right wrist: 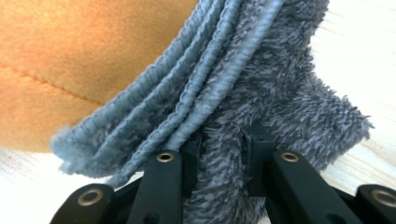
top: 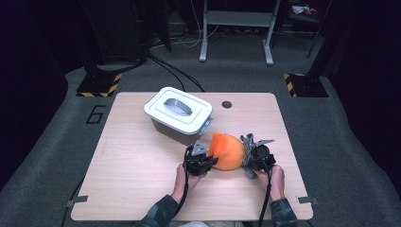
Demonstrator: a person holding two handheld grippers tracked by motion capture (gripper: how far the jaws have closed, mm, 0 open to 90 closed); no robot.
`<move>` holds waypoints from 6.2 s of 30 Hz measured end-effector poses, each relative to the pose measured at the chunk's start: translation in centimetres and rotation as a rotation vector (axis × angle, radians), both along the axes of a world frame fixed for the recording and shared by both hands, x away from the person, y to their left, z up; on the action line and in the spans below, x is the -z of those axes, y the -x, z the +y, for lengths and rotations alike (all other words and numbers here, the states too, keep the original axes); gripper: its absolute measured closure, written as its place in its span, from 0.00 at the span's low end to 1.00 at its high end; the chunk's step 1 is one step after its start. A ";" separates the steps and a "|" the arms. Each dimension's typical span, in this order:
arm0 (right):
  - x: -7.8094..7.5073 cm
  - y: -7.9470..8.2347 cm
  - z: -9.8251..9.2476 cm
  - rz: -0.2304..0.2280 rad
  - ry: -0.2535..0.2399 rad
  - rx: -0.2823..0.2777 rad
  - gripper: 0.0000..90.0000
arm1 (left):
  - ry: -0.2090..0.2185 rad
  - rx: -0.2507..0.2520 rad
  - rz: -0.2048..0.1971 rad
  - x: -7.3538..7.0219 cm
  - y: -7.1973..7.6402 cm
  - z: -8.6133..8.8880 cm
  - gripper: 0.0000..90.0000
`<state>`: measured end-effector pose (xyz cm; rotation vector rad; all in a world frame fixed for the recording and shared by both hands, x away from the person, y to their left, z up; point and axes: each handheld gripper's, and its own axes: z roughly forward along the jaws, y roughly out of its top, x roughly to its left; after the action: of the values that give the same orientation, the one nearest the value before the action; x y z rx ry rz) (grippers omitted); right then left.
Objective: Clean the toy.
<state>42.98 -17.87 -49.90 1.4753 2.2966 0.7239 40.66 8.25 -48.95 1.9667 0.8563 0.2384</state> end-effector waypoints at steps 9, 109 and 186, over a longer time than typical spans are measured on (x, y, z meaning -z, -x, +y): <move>-1.9 0.8 -1.1 -0.062 -0.005 0.015 0.82 | 0.000 -0.006 -0.003 -0.2 0.1 0.1 0.90; -5.4 1.0 1.8 -0.111 -0.006 -0.086 0.81 | -0.077 -0.038 -0.081 0.0 0.0 -0.5 0.55; -2.2 -0.1 -0.1 -0.050 0.045 0.007 0.82 | -0.015 0.030 -0.085 -0.5 0.8 -1.1 0.94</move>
<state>43.09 -17.99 -47.70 1.4290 2.2544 0.6942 39.90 7.15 -48.44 1.9678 0.7724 0.3095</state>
